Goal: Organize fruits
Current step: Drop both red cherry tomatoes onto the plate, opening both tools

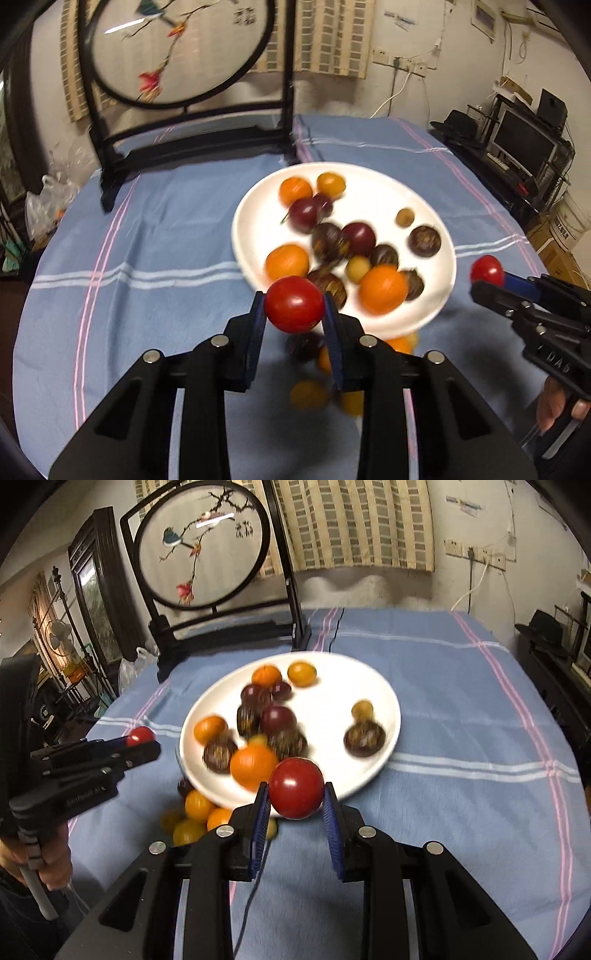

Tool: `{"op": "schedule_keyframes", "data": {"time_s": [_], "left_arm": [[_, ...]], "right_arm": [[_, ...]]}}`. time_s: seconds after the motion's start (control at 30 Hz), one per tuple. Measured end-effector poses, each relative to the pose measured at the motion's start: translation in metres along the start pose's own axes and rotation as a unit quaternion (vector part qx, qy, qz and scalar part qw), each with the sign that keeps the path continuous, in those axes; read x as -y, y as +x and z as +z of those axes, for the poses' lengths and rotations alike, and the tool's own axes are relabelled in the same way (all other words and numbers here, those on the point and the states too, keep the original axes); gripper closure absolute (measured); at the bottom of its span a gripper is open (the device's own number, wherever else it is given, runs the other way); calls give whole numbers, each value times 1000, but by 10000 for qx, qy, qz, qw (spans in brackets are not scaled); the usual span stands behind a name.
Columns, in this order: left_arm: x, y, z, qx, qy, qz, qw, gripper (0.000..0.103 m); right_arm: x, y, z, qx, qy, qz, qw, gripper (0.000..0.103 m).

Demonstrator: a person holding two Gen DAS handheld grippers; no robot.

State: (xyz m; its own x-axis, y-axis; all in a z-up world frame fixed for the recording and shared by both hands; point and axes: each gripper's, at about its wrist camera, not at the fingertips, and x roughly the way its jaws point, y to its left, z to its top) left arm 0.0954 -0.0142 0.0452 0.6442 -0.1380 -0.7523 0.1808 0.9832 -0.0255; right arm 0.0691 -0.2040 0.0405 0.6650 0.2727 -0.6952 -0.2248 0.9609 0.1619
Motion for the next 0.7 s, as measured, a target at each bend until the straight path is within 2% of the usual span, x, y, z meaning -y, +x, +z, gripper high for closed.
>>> {"op": "schedule_keyframes", "data": {"time_s": [0.3, 0.33, 0.37, 0.4, 0.43, 0.5, 0.6, 0.7], "left_arm": [[17, 54, 37, -248, -79, 99, 9996, 73], [18, 57, 38, -268, -83, 96, 9996, 66], [19, 59, 39, -247, -103, 128, 9996, 56], [19, 58, 39, -185, -126, 176, 9996, 36], [19, 54, 38, -39, -166, 242, 9996, 26], [20, 46, 36, 122, -133, 361, 9992, 26], [16, 40, 31, 90, -91, 346, 9993, 24], [7, 31, 18, 115, -206, 356, 9991, 15]], "right_arm": [[20, 52, 22, -203, 602, -37, 9980, 72], [27, 56, 23, -157, 771, -9, 9969, 69], [30, 57, 22, -173, 864, 41, 9961, 55], [33, 58, 21, -193, 917, 80, 9956, 48], [35, 56, 20, -192, 927, 107, 9954, 48], [34, 51, 18, -160, 775, 45, 9969, 48], [32, 44, 15, -151, 712, 80, 9973, 48], [28, 38, 8, -181, 655, 111, 9976, 43]]}}
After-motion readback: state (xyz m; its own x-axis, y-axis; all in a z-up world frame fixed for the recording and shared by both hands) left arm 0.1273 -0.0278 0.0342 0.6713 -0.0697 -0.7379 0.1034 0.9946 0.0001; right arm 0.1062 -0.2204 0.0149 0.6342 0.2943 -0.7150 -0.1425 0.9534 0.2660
